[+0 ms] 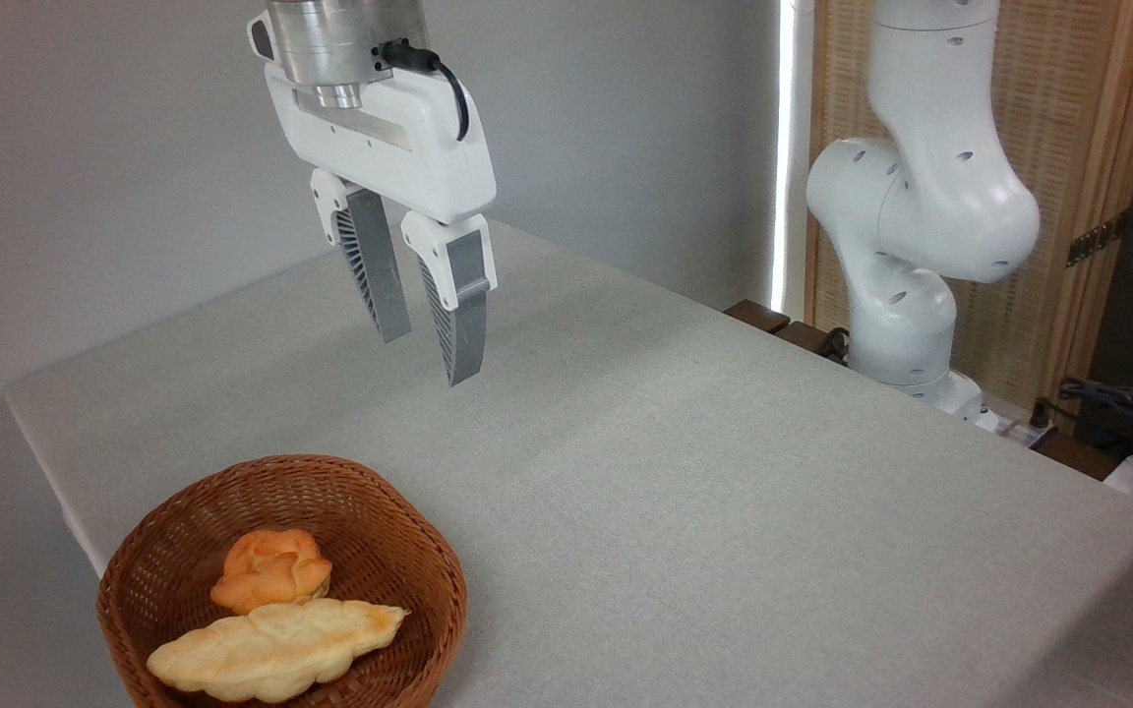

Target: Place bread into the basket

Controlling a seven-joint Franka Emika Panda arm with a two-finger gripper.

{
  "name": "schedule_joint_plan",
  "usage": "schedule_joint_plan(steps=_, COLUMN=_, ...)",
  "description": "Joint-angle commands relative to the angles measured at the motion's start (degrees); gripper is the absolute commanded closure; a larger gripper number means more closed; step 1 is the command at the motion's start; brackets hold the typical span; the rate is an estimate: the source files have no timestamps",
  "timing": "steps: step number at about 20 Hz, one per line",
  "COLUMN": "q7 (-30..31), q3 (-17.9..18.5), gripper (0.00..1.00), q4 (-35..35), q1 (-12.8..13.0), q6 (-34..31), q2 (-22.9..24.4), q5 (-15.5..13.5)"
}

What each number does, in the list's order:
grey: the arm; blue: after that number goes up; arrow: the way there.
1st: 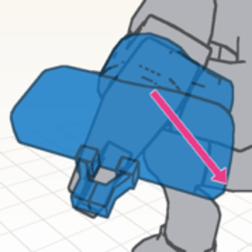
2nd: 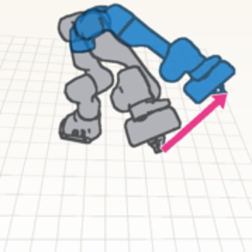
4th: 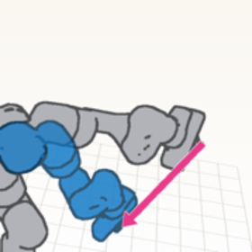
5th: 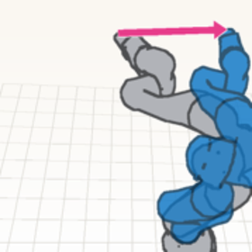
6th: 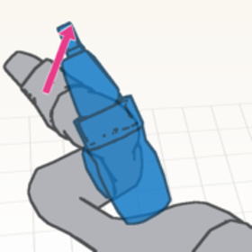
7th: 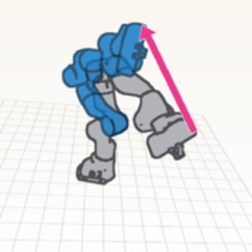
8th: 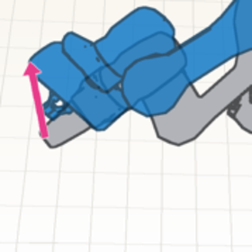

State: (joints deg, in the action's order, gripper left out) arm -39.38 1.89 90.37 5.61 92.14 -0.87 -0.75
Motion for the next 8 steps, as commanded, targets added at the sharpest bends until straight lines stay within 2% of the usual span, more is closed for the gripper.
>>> schedule_joint_plan(steps=1, q7=-0.8, q3=-0.1, gripper=0.0, q4=0.9, q1=-0.3, q6=0.9, q2=0.6, q5=-0.6)
schedule_joint_plan(steps=8, q7=-0.6, q3=-0.3, gripper=0.0, q4=0.7, q1=-1.0, q6=0.9, q2=0.6, q5=-0.3)
